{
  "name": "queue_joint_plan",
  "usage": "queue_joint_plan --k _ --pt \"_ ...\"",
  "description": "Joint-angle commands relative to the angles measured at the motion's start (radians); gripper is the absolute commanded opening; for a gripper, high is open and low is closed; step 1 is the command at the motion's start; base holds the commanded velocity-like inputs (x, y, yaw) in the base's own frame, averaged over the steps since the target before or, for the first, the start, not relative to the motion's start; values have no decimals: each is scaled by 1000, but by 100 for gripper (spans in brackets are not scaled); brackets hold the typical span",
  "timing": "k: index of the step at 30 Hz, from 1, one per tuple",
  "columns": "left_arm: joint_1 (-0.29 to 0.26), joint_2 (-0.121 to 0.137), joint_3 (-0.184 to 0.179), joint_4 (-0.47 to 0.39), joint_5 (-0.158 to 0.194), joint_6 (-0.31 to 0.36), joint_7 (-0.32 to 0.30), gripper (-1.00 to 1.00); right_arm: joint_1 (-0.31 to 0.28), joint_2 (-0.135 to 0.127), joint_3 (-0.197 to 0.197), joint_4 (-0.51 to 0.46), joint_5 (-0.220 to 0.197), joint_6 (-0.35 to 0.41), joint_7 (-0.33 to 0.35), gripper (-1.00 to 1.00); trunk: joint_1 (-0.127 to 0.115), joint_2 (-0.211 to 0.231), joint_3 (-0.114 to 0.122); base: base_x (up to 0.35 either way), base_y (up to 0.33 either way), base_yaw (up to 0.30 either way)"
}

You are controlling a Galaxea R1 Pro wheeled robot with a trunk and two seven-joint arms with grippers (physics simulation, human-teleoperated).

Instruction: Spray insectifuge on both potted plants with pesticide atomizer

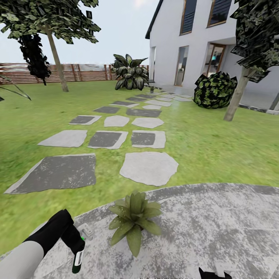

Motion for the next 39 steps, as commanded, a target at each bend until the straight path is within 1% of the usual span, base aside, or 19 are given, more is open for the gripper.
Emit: queue_joint_plan --k 1,9,17,21,29,32,34,35,36,37,39 --pt "-1 0 -3 -2 -4 8 -6 -100 0 0 6 0 -10 -3 5 100 0 0 -1 -163 -253 267" --pt "-4 -1 -3 -2 -4 15 -4 -100 0 1 6 0 -10 -3 5 100 0 0 -9 -156 -252 207" --pt "-6 -1 -3 -2 -4 15 -3 -100 0 1 6 -1 -11 -3 5 100 0 0 -16 -12 -265 167" --pt "-10 -1 -2 -2 -4 19 -3 -100 0 0 6 -2 -11 -3 6 100 0 0 -17 192 -171 23" --pt "-13 -6 -6 -7 -5 34 -6 -100 0 -1 6 -1 -10 -3 5 100 0 0 -17 265 -21 2" --pt "-44 -5 -12 -18 -4 56 -19 -100 0 -3 6 1 -9 -3 6 100 0 0 -17 38 -1 0" --pt "-55 -4 -24 -20 -5 59 -53 -100 0 -6 6 2 -9 -3 6 100 0 0 -17 11 0 0" --pt "-60 -3 -55 -21 -12 60 -101 -100 0 -16 7 3 -8 -3 7 100 0 0 -17 3 0 0" --pt "-63 -3 -86 -21 -29 60 -134 -100 0 -20 7 3 -7 -3 7 100 0 0 -17 2 0 0" --pt "-64 -4 -102 -22 -44 61 -153 -100 0 -22 7 3 -8 -3 7 100 0 0 -17 1 0 0" --pt "-65 -4 -119 -21 -77 62 -181 -100 0 -24 7 3 -8 -3 7 100 0 0 -17 0 0 0"
